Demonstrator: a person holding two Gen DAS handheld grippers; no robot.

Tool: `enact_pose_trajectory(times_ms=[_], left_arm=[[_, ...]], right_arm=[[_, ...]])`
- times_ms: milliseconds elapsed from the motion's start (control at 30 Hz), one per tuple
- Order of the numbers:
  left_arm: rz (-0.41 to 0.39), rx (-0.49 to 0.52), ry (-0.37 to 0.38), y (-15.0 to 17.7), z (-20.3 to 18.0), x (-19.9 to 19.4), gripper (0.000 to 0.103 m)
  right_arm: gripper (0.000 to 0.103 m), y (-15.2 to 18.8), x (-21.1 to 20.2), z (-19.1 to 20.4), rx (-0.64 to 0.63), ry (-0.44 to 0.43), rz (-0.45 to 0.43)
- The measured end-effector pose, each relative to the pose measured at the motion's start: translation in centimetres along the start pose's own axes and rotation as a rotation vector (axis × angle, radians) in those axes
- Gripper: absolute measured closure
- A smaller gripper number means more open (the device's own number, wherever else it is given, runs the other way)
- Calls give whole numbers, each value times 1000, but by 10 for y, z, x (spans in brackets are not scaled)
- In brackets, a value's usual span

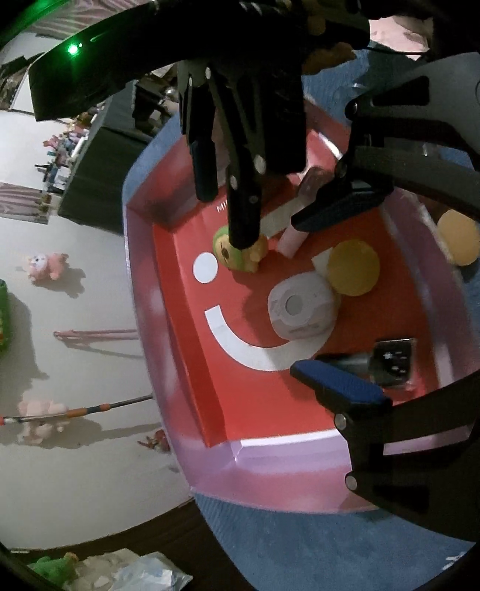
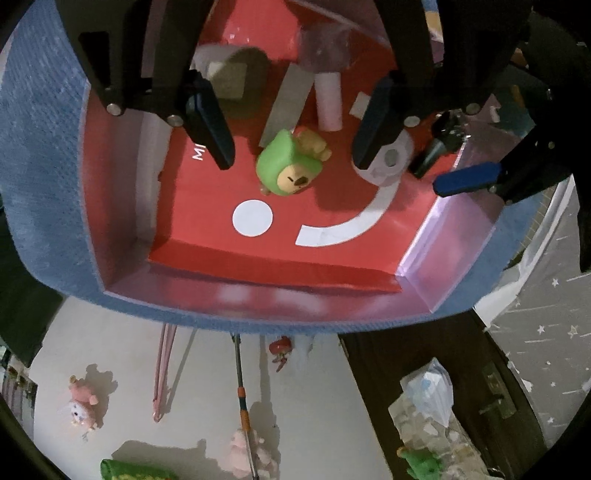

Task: Organize rigid objects
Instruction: 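Lift both grippers out of the box and back toward the remaining items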

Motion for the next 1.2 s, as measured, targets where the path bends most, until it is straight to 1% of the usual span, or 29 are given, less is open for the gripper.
enact_pose_trajectory(times_ms=[33,100,267,333,400,467,533,633,700,767,867,967,1000,1067,1200], left_arm=[[-18,-3,-4,2,-2,-8,32],[-54,-5,-9,5,-5,-22,26],[-158,-17,-26,14,-14,-60,24],[-192,-26,-20,21,-16,-76,22],[-226,-33,-26,24,-17,-88,16],[-279,-37,-38,31,-22,-104,12],[-329,-43,-50,38,-24,-120,11],[-382,-63,-57,49,-25,-138,10],[-423,-80,-71,60,-26,-149,6],[-455,-86,-79,69,-27,-157,6],[-485,-100,-92,87,-31,-164,6],[-497,-120,-126,107,-35,-163,6],[-501,-123,-122,114,-38,-162,6],[-489,-145,-109,128,-41,-156,6],[-446,-180,-109,147,-40,-143,6]], right_arm=[[32,0,-6,1,1,-3,-11],[29,2,-22,5,-3,-3,-44],[21,13,-67,16,-25,8,-137],[14,19,-88,20,-29,6,-179],[9,26,-111,26,-34,9,-231],[5,34,-133,32,-44,19,-283],[1,43,-151,39,-61,35,-329],[0,60,-177,46,-83,64,-406],[0,76,-194,51,-93,91,-465],[0,95,-208,55,-93,119,-519],[0,120,-218,59,-91,137,-567],[0,144,-216,61,-77,157,-587],[0,153,-212,61,-68,168,-593],[0,169,-202,61,-53,185,-588],[0,196,-177,60,-46,208,-558]])
Point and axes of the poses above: each gripper's, at about its wrist camera, not at the fingertips, and x roughly the way its jaws point, z to its left, y to its underside, the point moved 6 cm from there along x, roughly the way its jaws point
